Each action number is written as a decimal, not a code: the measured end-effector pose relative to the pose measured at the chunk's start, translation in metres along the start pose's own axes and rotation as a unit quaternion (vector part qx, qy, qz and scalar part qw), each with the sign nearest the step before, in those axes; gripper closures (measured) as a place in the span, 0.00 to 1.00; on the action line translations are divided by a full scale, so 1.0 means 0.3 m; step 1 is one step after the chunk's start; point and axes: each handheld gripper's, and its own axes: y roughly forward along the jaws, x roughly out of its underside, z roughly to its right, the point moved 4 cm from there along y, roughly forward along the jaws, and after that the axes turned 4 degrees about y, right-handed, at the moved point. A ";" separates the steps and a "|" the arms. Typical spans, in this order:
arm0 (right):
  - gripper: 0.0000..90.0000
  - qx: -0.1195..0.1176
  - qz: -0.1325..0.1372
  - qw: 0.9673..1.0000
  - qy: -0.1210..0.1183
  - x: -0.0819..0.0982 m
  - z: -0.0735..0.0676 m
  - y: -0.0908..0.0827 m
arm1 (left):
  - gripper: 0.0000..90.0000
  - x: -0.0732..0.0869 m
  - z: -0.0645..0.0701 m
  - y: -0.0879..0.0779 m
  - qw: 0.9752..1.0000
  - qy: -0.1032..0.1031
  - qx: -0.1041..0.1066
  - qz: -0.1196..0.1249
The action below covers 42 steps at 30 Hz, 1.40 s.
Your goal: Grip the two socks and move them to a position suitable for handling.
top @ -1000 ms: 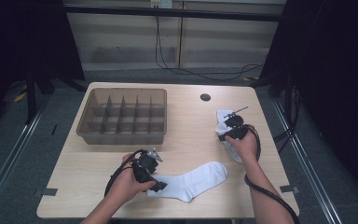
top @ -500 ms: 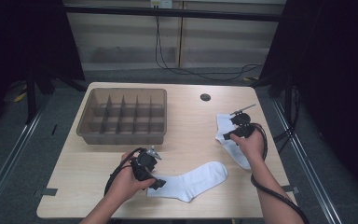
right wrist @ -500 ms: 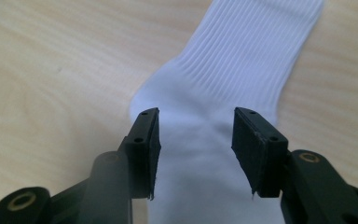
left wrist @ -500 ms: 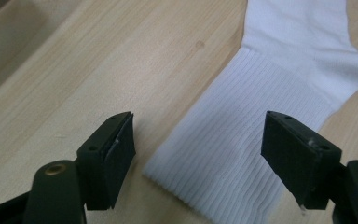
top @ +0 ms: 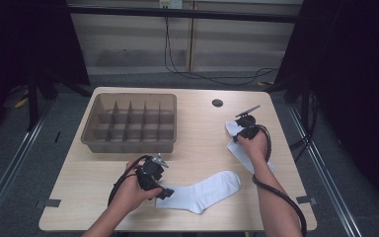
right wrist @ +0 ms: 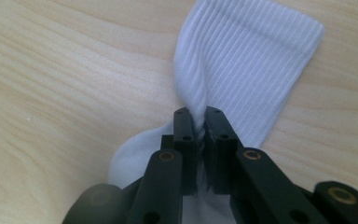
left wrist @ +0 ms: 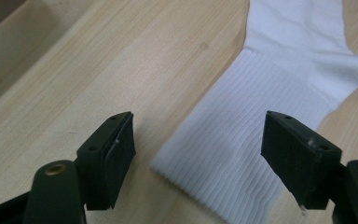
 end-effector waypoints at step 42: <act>0.76 -0.152 0.010 0.967 -0.202 0.129 -0.502 -0.074 | 0.30 0.009 -0.025 -0.004 1.000 -0.013 -0.023 0.002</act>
